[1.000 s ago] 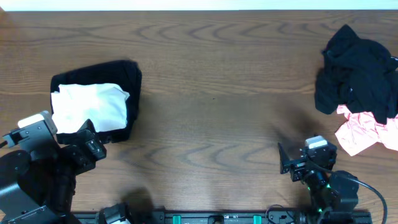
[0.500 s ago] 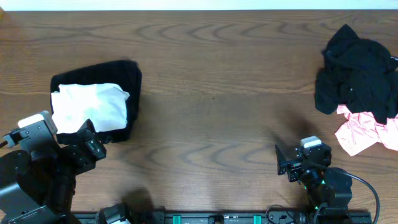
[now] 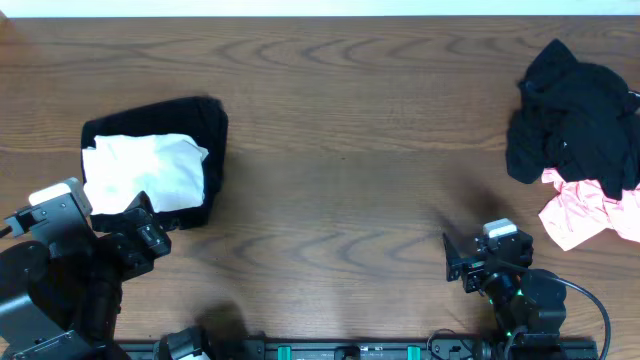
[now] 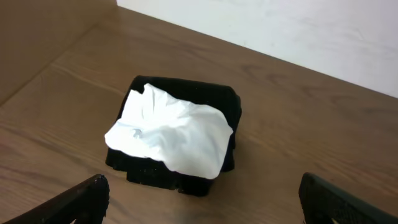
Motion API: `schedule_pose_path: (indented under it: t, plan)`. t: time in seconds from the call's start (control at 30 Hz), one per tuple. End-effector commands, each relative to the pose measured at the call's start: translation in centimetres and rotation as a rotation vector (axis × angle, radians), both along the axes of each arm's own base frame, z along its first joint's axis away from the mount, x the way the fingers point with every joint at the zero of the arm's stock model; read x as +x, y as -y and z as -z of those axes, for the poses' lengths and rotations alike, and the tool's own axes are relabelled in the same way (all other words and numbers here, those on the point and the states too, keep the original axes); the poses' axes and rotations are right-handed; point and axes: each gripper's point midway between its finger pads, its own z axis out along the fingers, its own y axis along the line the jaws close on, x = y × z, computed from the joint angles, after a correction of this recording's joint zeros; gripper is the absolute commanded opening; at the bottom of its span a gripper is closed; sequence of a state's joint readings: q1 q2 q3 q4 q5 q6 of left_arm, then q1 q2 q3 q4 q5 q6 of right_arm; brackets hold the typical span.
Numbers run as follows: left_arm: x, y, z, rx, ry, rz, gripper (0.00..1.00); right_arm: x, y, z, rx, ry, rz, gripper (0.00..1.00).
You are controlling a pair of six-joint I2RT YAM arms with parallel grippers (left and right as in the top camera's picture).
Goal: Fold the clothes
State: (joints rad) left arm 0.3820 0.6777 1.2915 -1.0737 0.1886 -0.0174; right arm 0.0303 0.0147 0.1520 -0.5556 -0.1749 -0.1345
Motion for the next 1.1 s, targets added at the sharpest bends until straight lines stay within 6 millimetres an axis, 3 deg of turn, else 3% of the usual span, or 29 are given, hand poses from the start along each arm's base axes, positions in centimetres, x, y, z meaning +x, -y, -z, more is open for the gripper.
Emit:
schedule_pose_path:
  t: [0.0, 0.27, 0.6, 0.77, 1.07]
  plan:
    - [0.1, 0.2, -0.2, 0.013, 0.004, 0.023, 0.98, 0.0, 0.1, 0.0, 0.015, 0.001, 0.015, 0.99]
    - [0.2, 0.8, -0.2, 0.015, 0.003, 0.053, 0.98, 0.0, 0.1, 0.0, 0.015, 0.001, 0.015, 0.99]
    - [0.3, 4.6, 0.8, 0.087, -0.002, 0.282, 0.98, 0.0, 0.2, 0.0, 0.015, 0.001, 0.015, 0.99]
    - [1.7, 5.5, 3.3, 0.151, 0.04, 0.365, 0.98, 0.0, 0.1, 0.0, 0.015, 0.001, 0.015, 0.99]
    - [3.3, 6.8, 11.3, 0.141, 0.165, 0.428, 0.98, 0.0, 0.1, 0.0, 0.015, 0.001, 0.015, 0.99]
